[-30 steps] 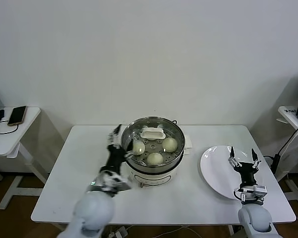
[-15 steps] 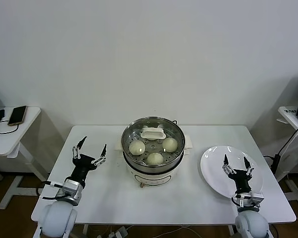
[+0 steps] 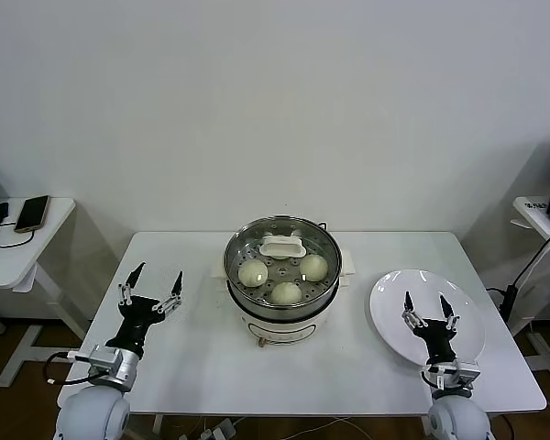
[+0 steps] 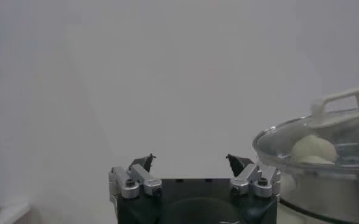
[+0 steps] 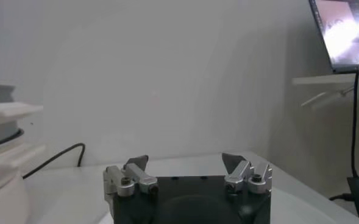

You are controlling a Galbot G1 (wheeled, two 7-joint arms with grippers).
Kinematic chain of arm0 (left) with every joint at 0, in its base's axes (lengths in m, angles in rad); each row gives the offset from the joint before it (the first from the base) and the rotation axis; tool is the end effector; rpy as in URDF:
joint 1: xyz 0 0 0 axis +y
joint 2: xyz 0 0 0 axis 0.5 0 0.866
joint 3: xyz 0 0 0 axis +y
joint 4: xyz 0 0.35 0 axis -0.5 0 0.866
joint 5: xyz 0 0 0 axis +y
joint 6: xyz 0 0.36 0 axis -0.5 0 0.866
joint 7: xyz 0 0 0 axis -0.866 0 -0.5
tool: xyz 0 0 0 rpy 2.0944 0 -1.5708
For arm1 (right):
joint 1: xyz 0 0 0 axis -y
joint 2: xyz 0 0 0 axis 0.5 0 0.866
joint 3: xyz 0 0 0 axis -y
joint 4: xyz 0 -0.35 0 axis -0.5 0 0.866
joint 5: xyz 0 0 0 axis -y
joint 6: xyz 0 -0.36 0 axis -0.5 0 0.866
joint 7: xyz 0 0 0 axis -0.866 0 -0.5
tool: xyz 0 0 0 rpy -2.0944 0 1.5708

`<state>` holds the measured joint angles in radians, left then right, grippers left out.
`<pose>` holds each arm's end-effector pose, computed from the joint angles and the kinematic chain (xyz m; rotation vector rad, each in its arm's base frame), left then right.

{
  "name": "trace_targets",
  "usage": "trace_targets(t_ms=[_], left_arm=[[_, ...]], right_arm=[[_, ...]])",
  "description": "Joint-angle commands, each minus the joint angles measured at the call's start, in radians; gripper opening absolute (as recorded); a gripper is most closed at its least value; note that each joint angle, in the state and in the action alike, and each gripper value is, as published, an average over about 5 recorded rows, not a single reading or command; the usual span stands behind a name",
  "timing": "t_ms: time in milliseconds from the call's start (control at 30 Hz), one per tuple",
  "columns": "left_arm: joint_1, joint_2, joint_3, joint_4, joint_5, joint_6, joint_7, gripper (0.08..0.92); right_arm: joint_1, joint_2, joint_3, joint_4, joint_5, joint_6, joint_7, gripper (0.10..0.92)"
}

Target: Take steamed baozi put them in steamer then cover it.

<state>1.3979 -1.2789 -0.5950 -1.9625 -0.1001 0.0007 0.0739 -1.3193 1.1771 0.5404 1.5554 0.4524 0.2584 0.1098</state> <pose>0.2441 0.0839 -0.2988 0.1791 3.0802 0.3084 0.2590 -0.1420 -0.4108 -0.2276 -3.1087 -0.0777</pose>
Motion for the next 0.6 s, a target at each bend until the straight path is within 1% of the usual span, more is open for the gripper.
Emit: trace_targets(t_ms=[33, 600], left_arm=[[0.016, 0.001, -0.017, 0.014, -0.065, -0.027, -0.006, 0.823], [0.021, -0.022, -0.002, 0.015, -0.056, -0.007, 0.0, 0.823]], right_arm=[[-0.005, 0.005, 0.002, 0.021, 0.004, -0.023, -0.009, 0.823], [-0.009, -0.005, 0.01, 0.032, 0.025, -0.019, 0.006, 0.823]])
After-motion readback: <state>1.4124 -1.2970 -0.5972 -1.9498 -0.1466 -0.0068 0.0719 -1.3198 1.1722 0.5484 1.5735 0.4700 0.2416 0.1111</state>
